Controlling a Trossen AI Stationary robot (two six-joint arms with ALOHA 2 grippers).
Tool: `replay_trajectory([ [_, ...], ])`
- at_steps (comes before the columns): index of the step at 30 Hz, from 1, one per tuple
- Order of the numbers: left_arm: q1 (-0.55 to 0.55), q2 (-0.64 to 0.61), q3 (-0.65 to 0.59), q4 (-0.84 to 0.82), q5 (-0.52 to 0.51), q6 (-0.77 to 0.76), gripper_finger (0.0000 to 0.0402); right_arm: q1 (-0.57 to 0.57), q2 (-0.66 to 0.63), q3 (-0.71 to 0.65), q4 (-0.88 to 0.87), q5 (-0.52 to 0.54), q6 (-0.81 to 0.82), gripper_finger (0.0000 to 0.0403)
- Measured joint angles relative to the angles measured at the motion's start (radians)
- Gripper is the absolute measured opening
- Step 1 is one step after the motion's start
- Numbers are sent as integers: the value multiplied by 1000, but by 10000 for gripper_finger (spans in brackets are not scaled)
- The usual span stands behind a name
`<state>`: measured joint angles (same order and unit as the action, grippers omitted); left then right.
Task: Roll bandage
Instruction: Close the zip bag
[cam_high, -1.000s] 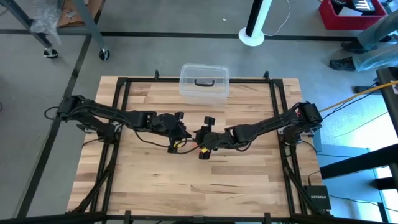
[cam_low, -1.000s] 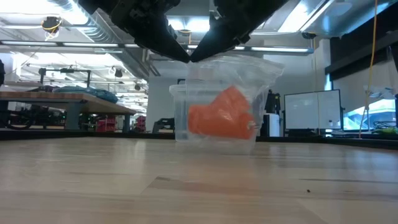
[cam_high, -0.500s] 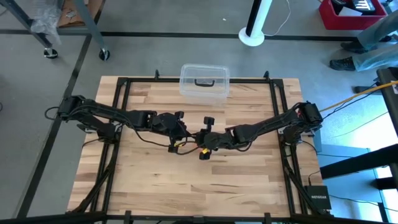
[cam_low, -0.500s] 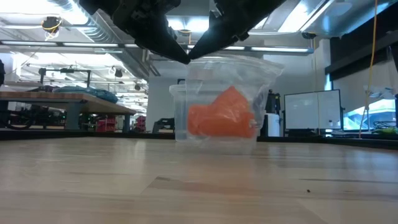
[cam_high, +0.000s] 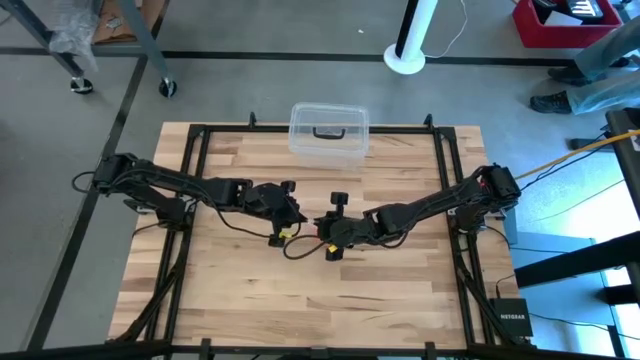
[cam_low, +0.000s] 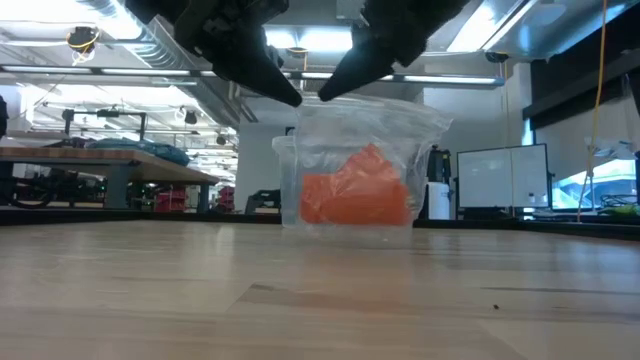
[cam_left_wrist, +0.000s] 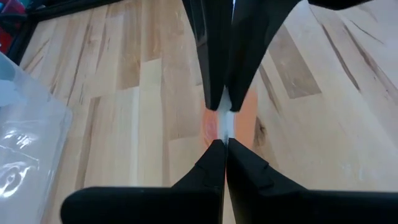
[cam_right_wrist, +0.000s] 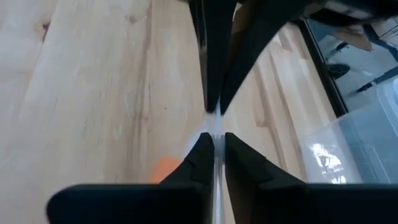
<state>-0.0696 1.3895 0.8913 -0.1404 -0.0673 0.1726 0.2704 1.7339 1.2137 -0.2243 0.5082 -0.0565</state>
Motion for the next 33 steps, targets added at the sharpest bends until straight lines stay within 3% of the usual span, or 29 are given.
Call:
replay_trajectory([
  [9, 6, 0, 0, -34, -3, -12, 0, 26, -60, -1, -177, 14, 86, 27],
  [30, 39, -2, -4, -197, -24, -65, 1, 25, -72, -6, -614, -129, 296, 30],
  [33, 40, 0, -2, -169, -25, -79, 0, 25, -71, -3, -602, -144, 323, 30],
])
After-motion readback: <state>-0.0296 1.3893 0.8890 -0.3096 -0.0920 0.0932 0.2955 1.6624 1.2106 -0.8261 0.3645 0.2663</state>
